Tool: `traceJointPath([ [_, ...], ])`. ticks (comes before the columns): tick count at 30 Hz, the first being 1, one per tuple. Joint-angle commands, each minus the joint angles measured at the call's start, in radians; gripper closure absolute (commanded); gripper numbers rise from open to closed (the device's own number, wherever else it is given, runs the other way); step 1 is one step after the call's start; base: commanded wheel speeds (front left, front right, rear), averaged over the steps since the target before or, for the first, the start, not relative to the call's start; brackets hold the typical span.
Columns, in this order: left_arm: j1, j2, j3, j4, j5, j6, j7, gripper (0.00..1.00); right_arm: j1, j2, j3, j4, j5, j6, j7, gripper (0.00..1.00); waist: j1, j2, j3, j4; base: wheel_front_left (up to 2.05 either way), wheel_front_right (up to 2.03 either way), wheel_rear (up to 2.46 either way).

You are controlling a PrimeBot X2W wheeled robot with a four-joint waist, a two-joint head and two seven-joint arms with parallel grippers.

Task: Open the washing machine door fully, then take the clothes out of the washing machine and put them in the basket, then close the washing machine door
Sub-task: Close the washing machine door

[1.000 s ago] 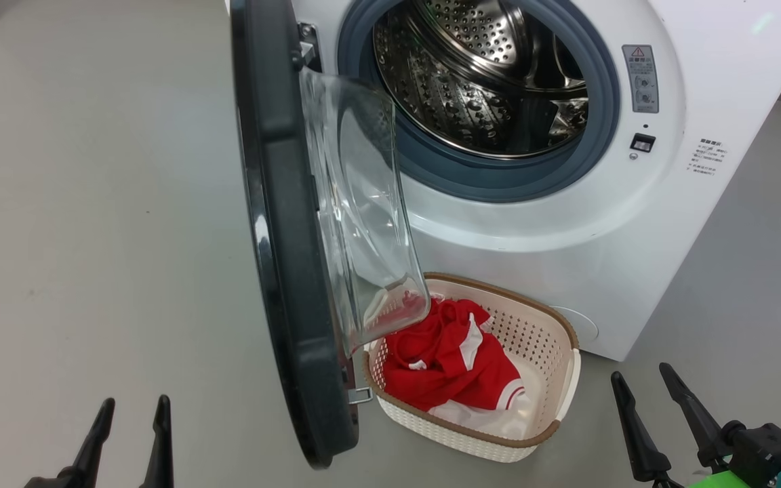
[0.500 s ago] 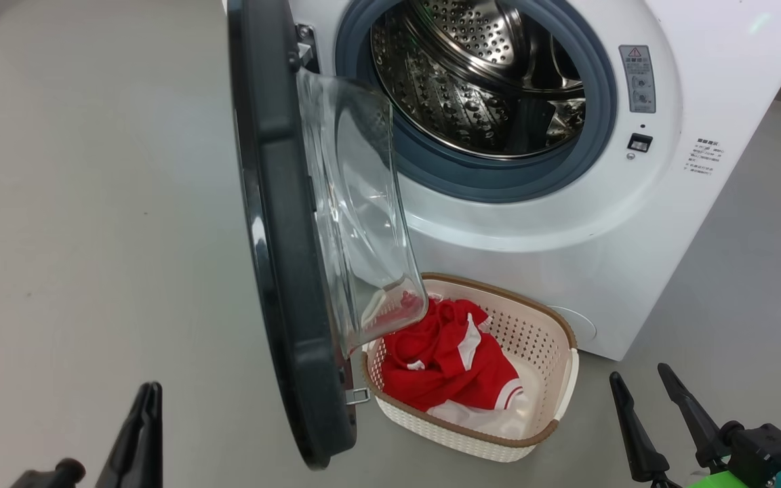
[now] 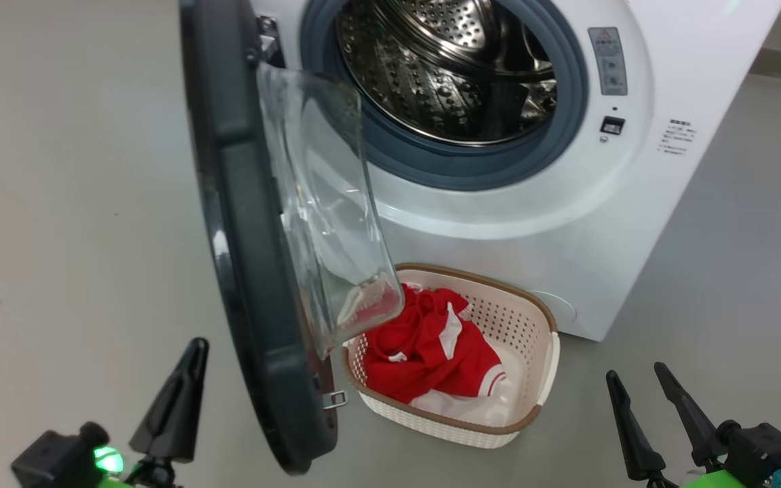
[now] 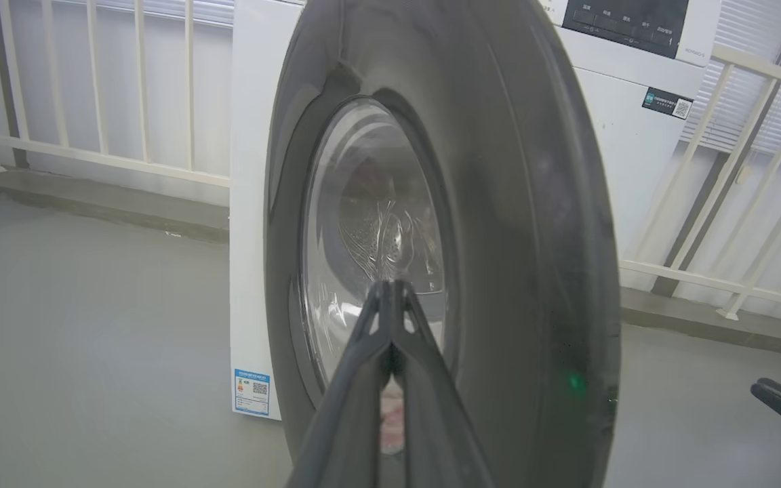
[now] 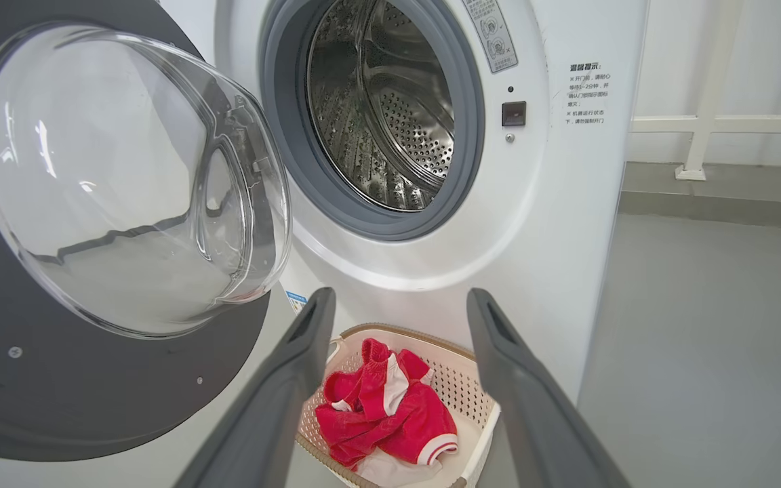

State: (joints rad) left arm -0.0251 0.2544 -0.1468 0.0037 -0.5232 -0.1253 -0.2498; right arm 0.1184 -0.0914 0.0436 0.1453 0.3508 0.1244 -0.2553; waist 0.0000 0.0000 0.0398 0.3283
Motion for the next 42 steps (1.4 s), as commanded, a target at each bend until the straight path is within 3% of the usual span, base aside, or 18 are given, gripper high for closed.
traceJointPath([
  [1, -0.051, 0.026, 0.023, -0.032, -0.009, -0.005, -0.012, 1.0, -0.042, -0.011, 0.018, -0.025, 0.0, 0.006, -0.006, 0.0, 0.0, 0.0, 0.014, -0.018, 0.0, 0.0, 0.0],
  [10, -0.111, 0.033, -0.084, -0.048, 0.002, -0.005, -0.012, 1.0, -0.067, -0.003, 0.006, -0.031, -0.002, 0.006, -0.006, 0.0, 0.0, 0.0, 0.054, -0.088, 0.0, 0.0, 0.0],
  [18, -0.202, 0.006, -0.15, -0.029, 0.01, -0.005, -0.012, 1.0, -0.096, 0.008, -0.003, -0.036, -0.003, 0.006, -0.006, 0.0, 0.0, 0.0, 0.099, -0.152, 0.0, 0.0, 0.0],
  [28, -0.377, -0.037, -0.215, 0.081, 0.008, -0.005, -0.012, 1.0, -0.128, 0.026, -0.012, -0.04, 0.0, 0.006, -0.006, 0.0, 0.0, 0.0, 0.156, -0.252, 0.0, 0.0, 0.0],
  [42, -0.613, -0.042, -0.226, 0.261, -0.031, -0.005, -0.012, 1.0, -0.163, 0.039, -0.021, -0.047, 0.007, 0.006, -0.006, 0.0, 0.0, 0.0, 0.223, -0.384, 0.0, 0.0, 0.0],
])
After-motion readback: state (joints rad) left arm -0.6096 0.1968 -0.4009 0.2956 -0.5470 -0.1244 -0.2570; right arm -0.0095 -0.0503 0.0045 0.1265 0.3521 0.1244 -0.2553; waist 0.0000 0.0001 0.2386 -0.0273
